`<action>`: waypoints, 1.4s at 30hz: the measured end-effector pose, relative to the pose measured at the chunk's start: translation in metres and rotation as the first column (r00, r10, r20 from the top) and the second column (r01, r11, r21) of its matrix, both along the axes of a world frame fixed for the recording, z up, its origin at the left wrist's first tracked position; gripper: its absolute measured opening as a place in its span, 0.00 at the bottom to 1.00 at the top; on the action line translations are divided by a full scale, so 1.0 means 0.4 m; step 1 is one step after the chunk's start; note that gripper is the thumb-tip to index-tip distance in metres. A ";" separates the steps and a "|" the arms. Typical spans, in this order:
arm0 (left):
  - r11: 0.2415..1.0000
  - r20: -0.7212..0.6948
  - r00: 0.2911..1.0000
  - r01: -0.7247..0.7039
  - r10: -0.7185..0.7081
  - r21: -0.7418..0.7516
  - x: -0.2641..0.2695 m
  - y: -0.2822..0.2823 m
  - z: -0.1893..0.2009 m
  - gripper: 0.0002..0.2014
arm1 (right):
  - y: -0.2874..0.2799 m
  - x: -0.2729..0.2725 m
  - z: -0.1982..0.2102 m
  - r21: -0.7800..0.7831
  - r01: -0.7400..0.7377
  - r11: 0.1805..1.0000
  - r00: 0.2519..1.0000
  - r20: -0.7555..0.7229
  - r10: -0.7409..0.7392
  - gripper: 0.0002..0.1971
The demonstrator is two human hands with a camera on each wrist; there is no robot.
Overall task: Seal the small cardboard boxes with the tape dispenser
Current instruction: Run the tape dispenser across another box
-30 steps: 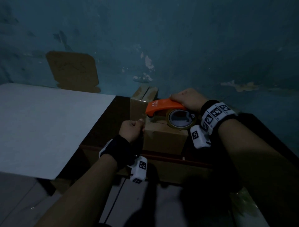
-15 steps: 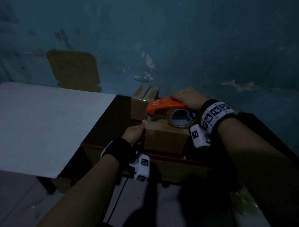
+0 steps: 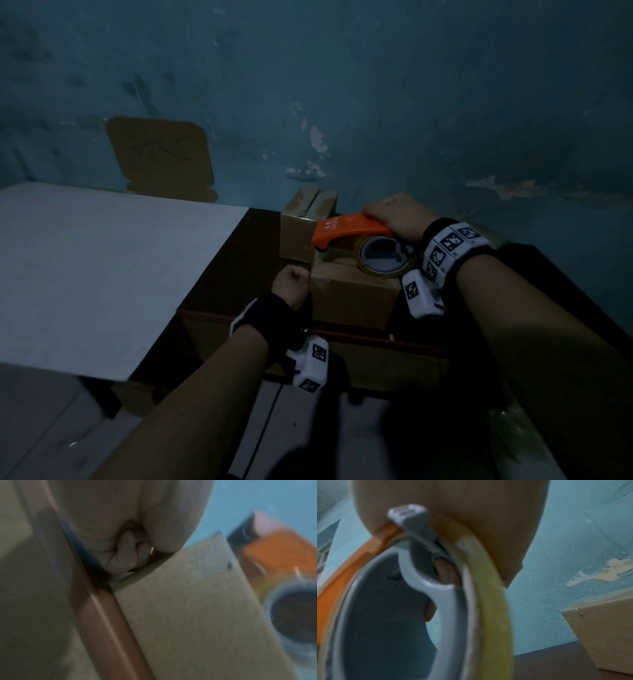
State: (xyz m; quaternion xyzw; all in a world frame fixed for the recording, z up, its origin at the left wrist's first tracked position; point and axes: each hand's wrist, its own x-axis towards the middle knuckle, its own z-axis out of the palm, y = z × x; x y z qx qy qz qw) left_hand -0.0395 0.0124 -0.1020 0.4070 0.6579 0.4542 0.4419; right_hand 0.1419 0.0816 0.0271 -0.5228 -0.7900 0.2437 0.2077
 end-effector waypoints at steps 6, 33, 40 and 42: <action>0.988 0.398 0.911 -0.140 0.102 0.066 0.036 0.027 0.043 0.22 | -0.007 0.000 0.004 -0.019 0.032 0.999 0.999 -0.035 -0.033 0.21; 0.996 -0.044 0.999 -0.013 0.016 0.087 0.049 0.032 0.086 0.14 | -0.008 0.001 0.014 -0.063 0.048 0.997 0.997 0.064 -0.044 0.24; 0.997 -0.100 0.995 -0.001 0.010 0.083 0.052 0.023 0.102 0.14 | -0.025 0.008 0.033 -0.042 0.015 0.999 0.995 0.103 -0.010 0.25; 0.997 -0.114 0.993 0.020 -0.012 0.073 0.050 0.023 0.103 0.16 | -0.027 0.015 0.037 -0.050 -0.004 0.999 0.995 0.096 0.009 0.25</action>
